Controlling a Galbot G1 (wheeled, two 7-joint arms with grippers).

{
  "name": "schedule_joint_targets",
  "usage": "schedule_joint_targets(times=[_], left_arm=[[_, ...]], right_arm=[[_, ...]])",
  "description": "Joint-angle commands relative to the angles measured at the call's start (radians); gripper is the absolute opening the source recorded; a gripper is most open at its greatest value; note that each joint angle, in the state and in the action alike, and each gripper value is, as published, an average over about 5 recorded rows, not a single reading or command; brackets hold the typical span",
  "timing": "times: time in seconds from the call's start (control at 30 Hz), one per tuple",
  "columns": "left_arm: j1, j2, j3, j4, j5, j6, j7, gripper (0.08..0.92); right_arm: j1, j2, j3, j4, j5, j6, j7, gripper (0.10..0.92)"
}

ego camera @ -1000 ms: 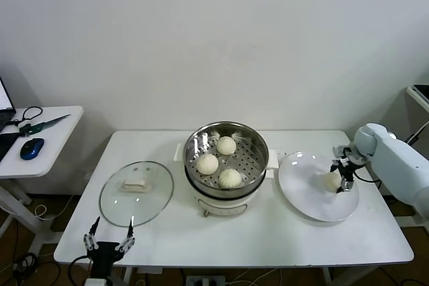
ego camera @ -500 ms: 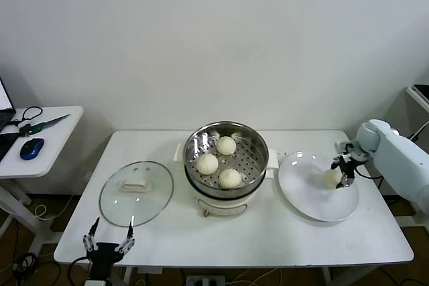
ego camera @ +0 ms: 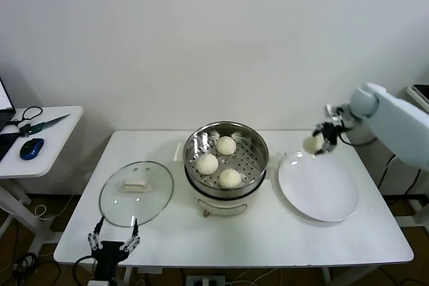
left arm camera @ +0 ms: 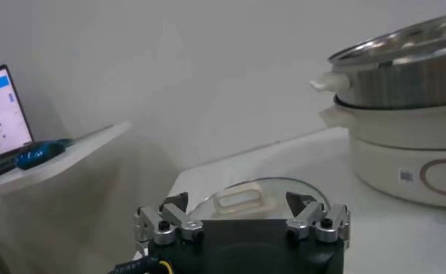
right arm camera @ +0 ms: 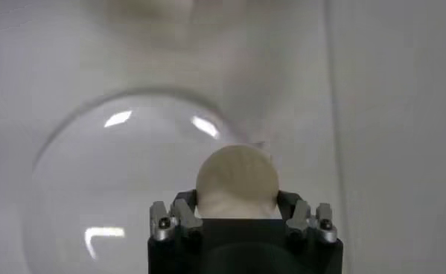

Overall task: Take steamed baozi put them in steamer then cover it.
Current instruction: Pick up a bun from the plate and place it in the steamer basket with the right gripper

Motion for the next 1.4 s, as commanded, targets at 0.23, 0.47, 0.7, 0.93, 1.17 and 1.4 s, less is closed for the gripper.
schedule_joint_targets(times=[0.23,0.47,0.7,0.93,1.17,1.4], left_arm=[[0.02,0.0,0.033,-0.035,-0.015,0.01,0.013,0.823],[0.012,-0.001,0.043,-0.023,-0.011,0.008,0.014,0.823],[0.007,0.003,0.037,-0.016,-0.013,0.01,0.015,0.823],[-0.001,0.003,0.03,-0.01,-0.014,0.013,0.015,0.823],[-0.017,0.004,0.026,0.005,-0.014,0.016,0.016,0.823],[-0.03,0.008,0.026,0.017,-0.013,0.019,0.016,0.823]], right_arm=[[0.463,0.219,-0.504,0.235,0.577,-0.15,0.082,0.704],[0.439,0.284,-0.59,0.303,0.612,-0.192,0.146,0.704],[0.348,0.31,-0.61,0.3,0.541,-0.208,0.184,0.704],[0.256,0.323,-0.601,0.257,0.461,-0.21,0.195,0.706],[0.2,0.315,-0.592,0.246,0.413,-0.209,0.197,0.712],[0.181,0.314,-0.561,0.228,0.414,-0.208,0.206,0.718]])
